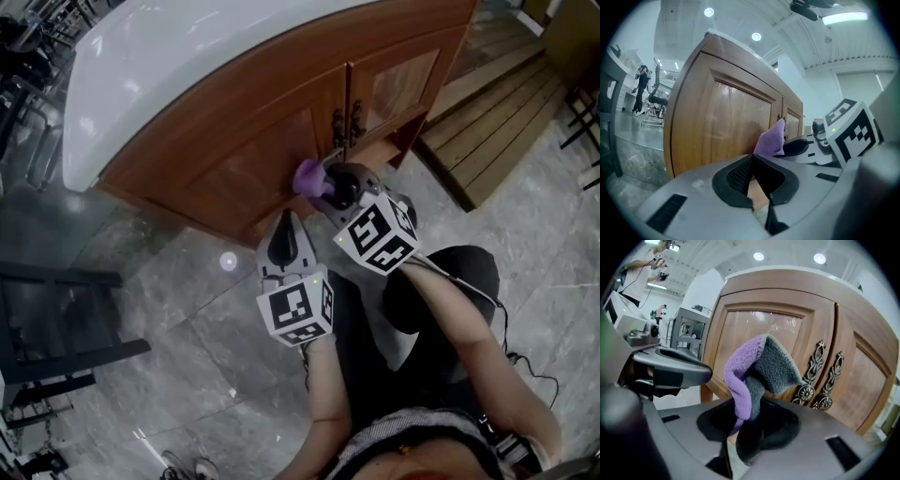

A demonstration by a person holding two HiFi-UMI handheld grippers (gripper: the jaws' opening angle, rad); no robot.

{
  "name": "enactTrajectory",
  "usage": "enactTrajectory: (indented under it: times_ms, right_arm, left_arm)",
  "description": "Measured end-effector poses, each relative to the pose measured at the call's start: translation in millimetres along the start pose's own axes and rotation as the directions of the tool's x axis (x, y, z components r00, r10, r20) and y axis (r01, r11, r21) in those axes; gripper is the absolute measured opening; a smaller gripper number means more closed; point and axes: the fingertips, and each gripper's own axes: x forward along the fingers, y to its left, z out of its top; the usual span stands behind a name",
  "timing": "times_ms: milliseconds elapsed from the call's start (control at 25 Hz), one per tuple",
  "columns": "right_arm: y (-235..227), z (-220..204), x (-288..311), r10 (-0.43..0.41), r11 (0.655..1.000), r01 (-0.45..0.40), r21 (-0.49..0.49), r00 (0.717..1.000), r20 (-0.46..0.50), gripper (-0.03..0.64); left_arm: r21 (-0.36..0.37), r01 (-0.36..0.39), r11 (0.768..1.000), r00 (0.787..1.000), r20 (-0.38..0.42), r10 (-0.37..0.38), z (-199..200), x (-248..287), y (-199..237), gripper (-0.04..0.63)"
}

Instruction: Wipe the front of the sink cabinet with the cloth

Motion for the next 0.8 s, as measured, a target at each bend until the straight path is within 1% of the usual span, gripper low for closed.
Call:
enactTrajectory:
  times_ms: [160, 400, 560, 680, 800]
  right_arm:
    - [-1.7, 20.2, -11.2, -0.029, 0.999, 0.030, -0.012, 0.998, 0.058, 0.173]
    - [-14.8, 34.7, -28.1, -0.017, 0.999, 0.011, 0.042, 0.992, 0.125, 0.173]
    - [-27.2, 46.9, -34.5, -0.047, 0.998, 0.039, 0.053, 0.985, 0.165, 0.173]
    - [-34.9, 51.2, -37.8, -0.065, 0.995, 0.050, 0.082, 0.980, 0.190, 0.173]
    - [-45.6, 44.9, -47.7, -0.081, 0.993, 0.061, 0.102, 0.976, 0.201, 0.173]
  left_arm:
    - [0.019, 0.003, 1.000, 1.000, 0.013, -0.003, 8.7, 1.6, 0.3, 0.006]
    - [0.032, -0.002, 0.999, 1.000, 0.031, 0.001, 18.8, 8.9, -7.1, 0.006]
    - [0.049, 0.005, 0.999, 0.999, 0.033, -0.006, 24.1, 18.2, -17.5, 0.006]
    - [0.065, 0.008, 0.998, 0.999, 0.042, -0.011, 30.7, 23.4, -20.1, 0.006]
    - [0.081, 0.017, 0.997, 0.999, 0.045, -0.021, 33.2, 28.0, -33.4, 0.006]
